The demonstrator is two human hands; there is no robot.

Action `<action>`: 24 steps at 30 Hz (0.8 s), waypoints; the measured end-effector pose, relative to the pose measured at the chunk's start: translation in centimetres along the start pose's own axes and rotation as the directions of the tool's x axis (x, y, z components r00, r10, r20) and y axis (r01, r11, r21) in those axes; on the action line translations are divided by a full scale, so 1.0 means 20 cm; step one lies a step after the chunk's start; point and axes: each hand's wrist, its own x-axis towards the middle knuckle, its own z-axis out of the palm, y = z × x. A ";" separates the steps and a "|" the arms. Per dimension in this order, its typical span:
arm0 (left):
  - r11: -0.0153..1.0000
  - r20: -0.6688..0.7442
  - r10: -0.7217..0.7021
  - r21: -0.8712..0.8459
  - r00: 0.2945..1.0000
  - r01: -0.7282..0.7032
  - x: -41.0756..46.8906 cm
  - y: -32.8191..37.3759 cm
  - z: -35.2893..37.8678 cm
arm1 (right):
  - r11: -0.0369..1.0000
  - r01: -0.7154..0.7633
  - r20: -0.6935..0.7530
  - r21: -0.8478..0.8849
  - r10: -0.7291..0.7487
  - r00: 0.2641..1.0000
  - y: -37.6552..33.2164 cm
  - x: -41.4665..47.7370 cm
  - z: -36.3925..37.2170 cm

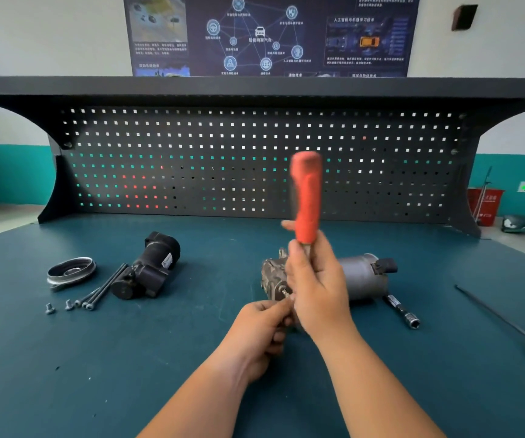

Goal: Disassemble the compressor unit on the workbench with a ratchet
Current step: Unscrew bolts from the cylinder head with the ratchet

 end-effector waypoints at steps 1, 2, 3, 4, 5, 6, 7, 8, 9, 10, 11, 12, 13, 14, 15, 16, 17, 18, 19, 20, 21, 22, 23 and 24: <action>1.000 0.007 -0.003 -0.021 1.000 0.003 0.00 0.00 0.00 | 0.993 -0.054 -0.105 0.102 0.064 0.992 0.00 0.01 0.00; 0.999 0.013 -0.005 -0.049 1.000 0.006 0.00 0.00 0.00 | 0.977 -0.108 -0.216 0.182 0.146 0.965 0.00 0.02 0.00; 0.996 0.016 -0.010 -0.084 1.000 0.012 0.01 0.00 0.00 | 0.951 -0.164 -0.322 0.260 0.246 0.914 0.01 0.03 -0.01; 0.993 0.018 -0.018 -0.119 1.000 0.020 0.01 0.00 0.00 | 0.907 -0.221 -0.407 0.359 0.365 0.837 0.01 0.04 -0.02; 0.988 0.025 -0.023 -0.151 0.999 0.026 0.02 0.00 0.00 | 0.833 -0.272 -0.450 0.481 0.501 0.739 0.02 0.05 -0.04; 0.985 0.036 -0.023 -0.171 0.999 0.029 0.02 0.00 0.01 | 0.729 -0.302 -0.438 0.615 0.634 0.638 0.04 0.06 -0.07; 0.985 0.046 -0.018 -0.173 0.999 0.026 0.02 0.00 0.01 | 0.619 -0.310 -0.392 0.721 0.734 0.554 0.05 0.07 -0.09; 0.987 0.048 -0.014 -0.161 0.999 0.022 0.02 0.00 0.02 | 0.543 -0.309 -0.352 0.780 0.791 0.500 0.06 0.07 -0.10; 0.990 0.040 -0.013 -0.142 0.999 0.018 0.02 0.00 0.02 | 0.522 -0.319 -0.335 0.791 0.806 0.488 0.07 0.08 -0.11; 0.992 0.027 -0.011 -0.122 1.000 0.015 0.02 0.00 0.02 | 0.548 -0.346 -0.333 0.761 0.788 0.517 0.07 0.08 -0.11; 0.994 0.015 -0.008 -0.106 1.000 0.010 0.02 0.00 0.02 | 0.598 -0.377 -0.333 0.707 0.752 0.569 0.06 0.09 -0.12; 0.995 0.005 -0.005 -0.096 1.000 0.006 0.01 0.00 0.02 | 0.652 -0.402 -0.324 0.643 0.707 0.629 0.05 0.10 -0.12; 0.996 -0.001 -0.005 -0.085 1.000 0.005 0.01 0.00 0.01 | 0.700 -0.419 -0.302 0.579 0.661 0.687 0.03 0.11 -0.12; 0.997 -0.005 -0.008 -0.071 1.000 0.008 0.01 0.01 0.01 | 0.742 -0.428 -0.273 0.516 0.616 0.739 0.02 0.11 -0.12; 0.999 -0.010 -0.012 -0.053 1.000 0.011 0.01 0.01 0.00 | 0.783 -0.428 -0.248 0.451 0.570 0.783 0.00 0.12 -0.11; 0.999 -0.015 -0.012 -0.040 1.000 0.012 0.01 0.00 0.00 | 0.826 -0.410 -0.229 0.387 0.517 0.825 -0.01 0.12 -0.10; 1.000 -0.014 -0.007 -0.031 1.000 0.006 0.01 0.00 -0.01 | 0.870 -0.368 -0.212 0.328 0.448 0.869 -0.02 0.11 -0.09; 1.000 -0.011 0.002 -0.022 1.000 -0.002 0.01 0.00 0.00 | 0.911 -0.312 -0.181 0.269 0.366 0.913 -0.02 0.10 -0.07; 1.000 -0.005 0.011 -0.007 1.000 -0.011 0.01 0.00 0.00 | 0.949 -0.243 -0.120 0.201 0.270 0.955 -0.02 0.08 -0.05; 1.000 0.000 0.021 0.010 1.000 -0.021 0.01 0.00 0.00 | 0.981 -0.163 -0.023 0.105 0.166 0.986 -0.02 0.06 -0.03; 0.999 0.003 0.034 0.032 0.999 -0.034 0.02 -0.01 0.00 | 0.997 -0.070 0.098 -0.017 0.071 0.993 -0.02 0.04 -0.02; 0.998 0.005 0.047 0.052 0.999 -0.047 0.01 -0.01 0.00 | 0.989 0.026 0.217 -0.142 0.005 0.976 -0.01 0.01 -0.01; 0.995 0.005 0.060 0.073 0.998 -0.061 0.01 -0.01 0.00 | 0.963 0.115 0.305 -0.245 -0.036 0.952 0.00 -0.01 0.00; 0.993 0.009 0.072 0.088 0.997 -0.073 0.01 -0.01 0.00 | 0.937 0.173 0.345 -0.302 -0.062 0.936 0.01 -0.02 0.00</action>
